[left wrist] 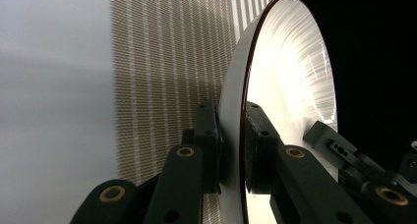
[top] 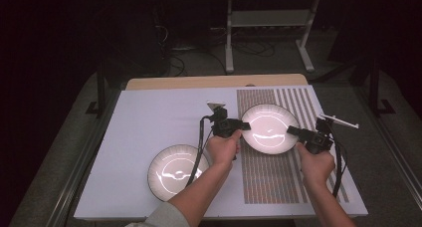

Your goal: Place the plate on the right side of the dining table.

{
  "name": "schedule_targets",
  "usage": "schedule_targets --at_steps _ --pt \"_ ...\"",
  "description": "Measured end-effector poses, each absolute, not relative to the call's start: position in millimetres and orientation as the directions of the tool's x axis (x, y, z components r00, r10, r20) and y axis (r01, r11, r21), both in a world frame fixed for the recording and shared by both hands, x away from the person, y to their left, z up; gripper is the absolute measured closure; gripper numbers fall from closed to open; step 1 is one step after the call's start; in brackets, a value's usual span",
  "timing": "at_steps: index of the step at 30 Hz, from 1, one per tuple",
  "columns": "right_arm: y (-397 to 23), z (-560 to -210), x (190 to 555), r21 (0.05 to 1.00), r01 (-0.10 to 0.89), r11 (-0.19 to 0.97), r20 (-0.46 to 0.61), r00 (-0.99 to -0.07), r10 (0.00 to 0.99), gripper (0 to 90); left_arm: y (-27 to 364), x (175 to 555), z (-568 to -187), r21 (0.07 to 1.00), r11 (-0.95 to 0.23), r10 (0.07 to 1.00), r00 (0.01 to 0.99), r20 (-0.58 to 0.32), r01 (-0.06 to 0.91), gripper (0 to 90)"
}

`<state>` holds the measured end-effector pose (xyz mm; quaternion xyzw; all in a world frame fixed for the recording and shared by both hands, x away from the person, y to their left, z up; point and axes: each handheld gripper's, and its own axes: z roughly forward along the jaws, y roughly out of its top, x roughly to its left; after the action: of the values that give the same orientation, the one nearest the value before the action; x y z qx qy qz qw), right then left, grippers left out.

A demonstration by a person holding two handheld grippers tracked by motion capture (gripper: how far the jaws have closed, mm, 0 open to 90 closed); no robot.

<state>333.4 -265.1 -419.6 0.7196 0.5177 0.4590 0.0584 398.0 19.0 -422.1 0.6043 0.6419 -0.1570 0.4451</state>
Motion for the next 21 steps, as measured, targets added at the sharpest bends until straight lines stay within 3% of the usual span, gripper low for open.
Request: schedule_targets --at_steps 21 --pt "-310 -438 341 0.564 0.683 -0.465 0.576 0.078 0.814 74.0 -29 412 -447 0.348 0.191 0.644 0.15 -0.75 0.918 77.4"
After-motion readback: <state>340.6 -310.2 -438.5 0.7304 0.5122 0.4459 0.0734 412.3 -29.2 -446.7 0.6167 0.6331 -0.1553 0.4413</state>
